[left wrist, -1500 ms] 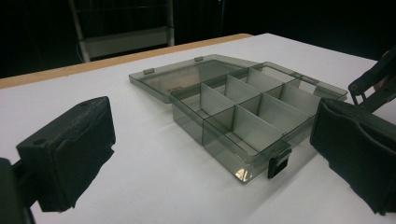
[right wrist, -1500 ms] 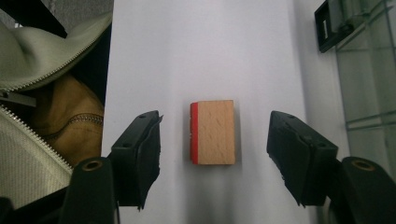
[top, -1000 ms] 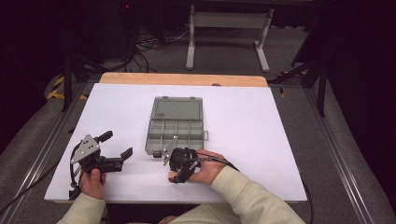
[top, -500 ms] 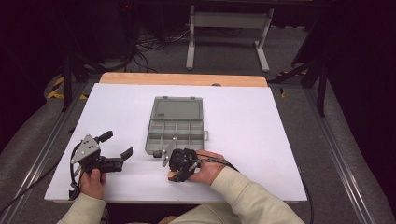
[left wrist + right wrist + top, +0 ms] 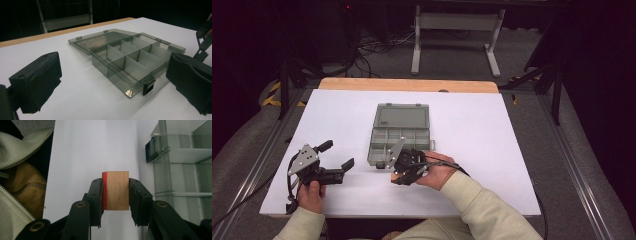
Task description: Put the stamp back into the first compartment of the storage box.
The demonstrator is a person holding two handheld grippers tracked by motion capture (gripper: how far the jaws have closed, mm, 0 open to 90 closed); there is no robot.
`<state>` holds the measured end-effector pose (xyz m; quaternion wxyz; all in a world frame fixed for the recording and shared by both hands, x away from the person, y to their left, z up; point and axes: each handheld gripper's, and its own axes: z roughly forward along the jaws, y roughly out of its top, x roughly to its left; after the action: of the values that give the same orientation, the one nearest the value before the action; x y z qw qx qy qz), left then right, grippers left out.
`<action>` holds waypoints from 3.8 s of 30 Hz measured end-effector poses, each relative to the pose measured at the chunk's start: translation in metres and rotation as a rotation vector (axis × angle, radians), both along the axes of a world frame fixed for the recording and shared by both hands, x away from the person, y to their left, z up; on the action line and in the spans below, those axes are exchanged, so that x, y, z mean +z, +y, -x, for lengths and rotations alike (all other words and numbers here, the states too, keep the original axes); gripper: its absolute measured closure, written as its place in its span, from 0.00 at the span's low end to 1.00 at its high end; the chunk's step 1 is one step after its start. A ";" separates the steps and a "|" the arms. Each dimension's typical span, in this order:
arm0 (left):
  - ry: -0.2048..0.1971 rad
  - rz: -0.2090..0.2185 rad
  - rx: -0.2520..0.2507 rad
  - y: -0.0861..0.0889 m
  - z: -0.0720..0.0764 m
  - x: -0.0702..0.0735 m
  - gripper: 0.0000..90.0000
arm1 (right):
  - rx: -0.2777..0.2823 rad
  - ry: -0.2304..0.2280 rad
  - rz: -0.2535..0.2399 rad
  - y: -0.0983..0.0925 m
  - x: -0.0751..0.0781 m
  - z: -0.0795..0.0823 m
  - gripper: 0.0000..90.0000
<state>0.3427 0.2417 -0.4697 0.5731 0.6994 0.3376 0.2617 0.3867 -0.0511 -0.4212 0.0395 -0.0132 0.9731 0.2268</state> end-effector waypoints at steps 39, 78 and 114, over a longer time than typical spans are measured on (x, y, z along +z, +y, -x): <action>0.003 0.006 0.003 -0.001 -0.001 -0.001 0.01 | -0.068 -0.123 -0.121 0.015 0.051 -0.054 0.73; 0.015 -0.002 -0.003 0.000 -0.003 -0.001 0.01 | -0.155 -0.129 -0.137 0.036 0.028 -0.122 0.73; 0.014 0.001 -0.006 -0.001 -0.003 -0.001 0.01 | -0.122 -0.099 -0.123 0.056 -0.004 -0.134 0.73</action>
<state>0.3453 0.2405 -0.4707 0.5715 0.7020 0.3399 0.2550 0.5206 0.0049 -0.4248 0.1018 0.0373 0.9531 0.2826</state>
